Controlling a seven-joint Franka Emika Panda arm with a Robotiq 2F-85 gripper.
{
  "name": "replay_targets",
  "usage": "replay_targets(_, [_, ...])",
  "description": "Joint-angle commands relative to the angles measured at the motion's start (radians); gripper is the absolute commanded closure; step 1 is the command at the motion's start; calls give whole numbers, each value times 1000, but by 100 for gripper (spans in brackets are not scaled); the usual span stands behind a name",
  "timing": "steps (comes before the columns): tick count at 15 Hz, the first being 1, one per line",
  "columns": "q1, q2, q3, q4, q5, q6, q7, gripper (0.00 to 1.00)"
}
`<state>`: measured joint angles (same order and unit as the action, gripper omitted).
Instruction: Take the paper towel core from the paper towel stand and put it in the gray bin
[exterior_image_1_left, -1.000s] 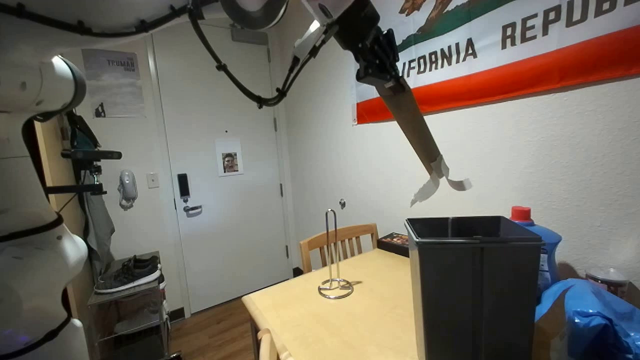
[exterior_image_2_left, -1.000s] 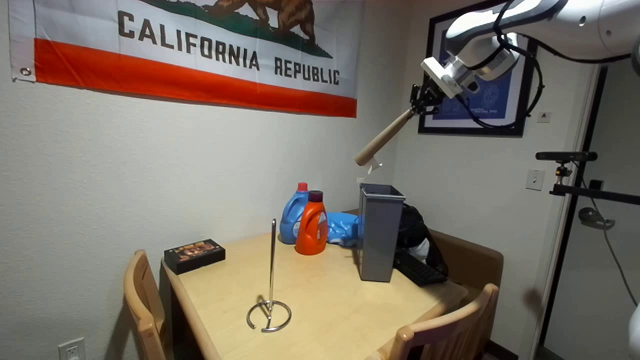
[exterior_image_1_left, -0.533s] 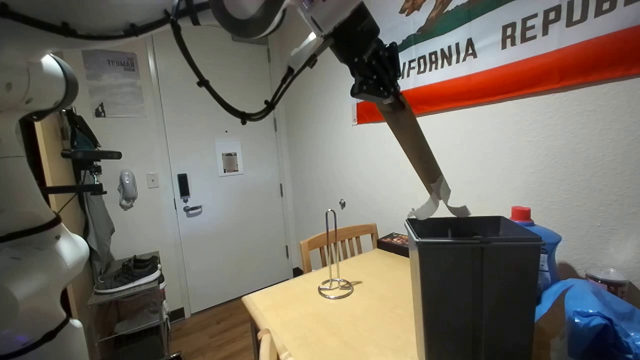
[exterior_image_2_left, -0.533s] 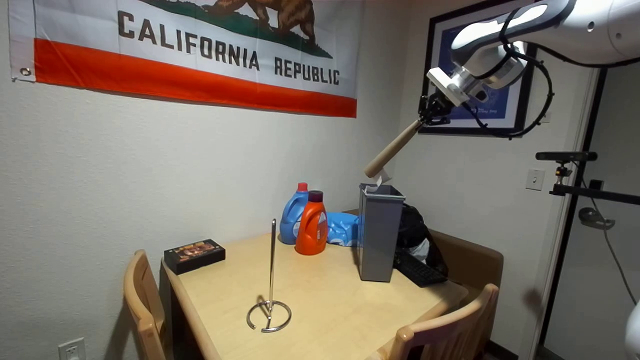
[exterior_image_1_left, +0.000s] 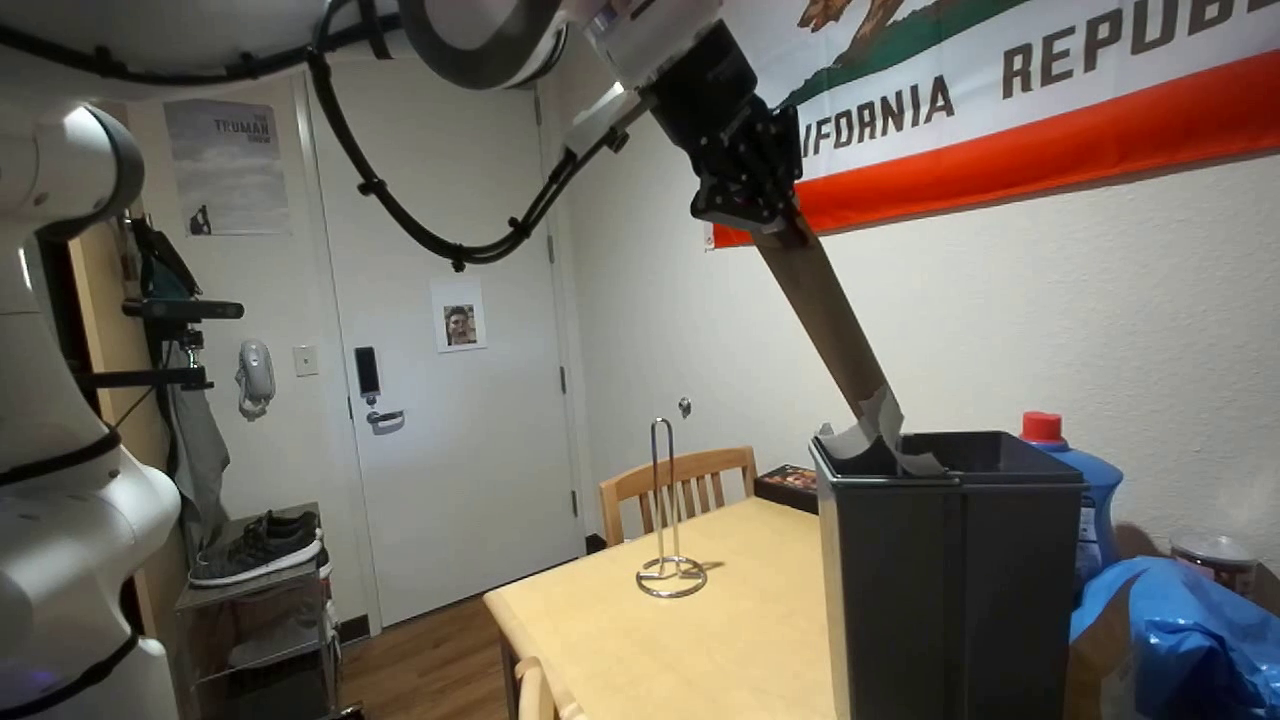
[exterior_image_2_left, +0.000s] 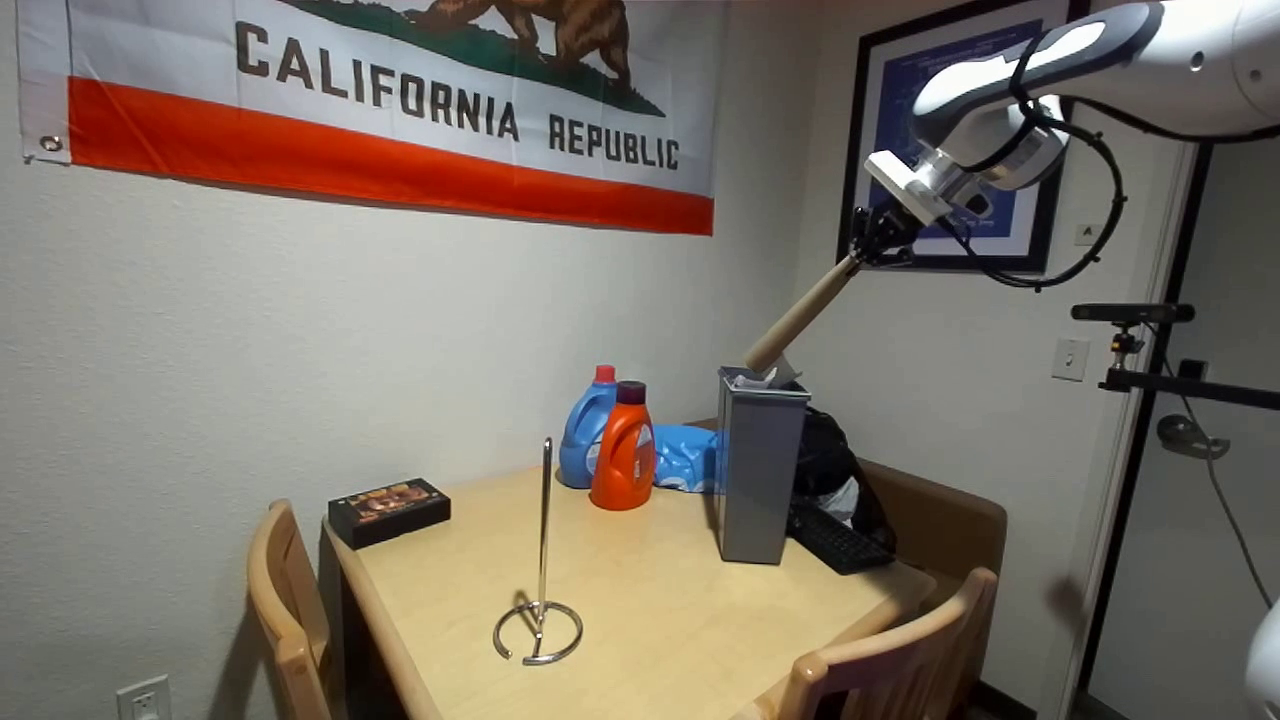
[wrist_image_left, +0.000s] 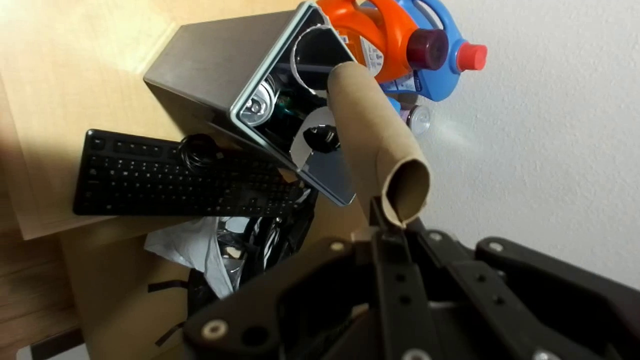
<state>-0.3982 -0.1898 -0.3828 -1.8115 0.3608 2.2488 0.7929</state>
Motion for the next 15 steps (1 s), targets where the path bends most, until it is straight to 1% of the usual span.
replay_targets(1, [-6, -27, 7, -33, -28, -12, 43, 99])
replay_targets(5, [-3, -3, 4, -22, -23, -44, 40, 99])
replay_targets(10, [5, 34, 5, -1, -18, -122, 37, 99])
replay_targets(15, [2, 78, 0, 32, -13, -117, 47, 99])
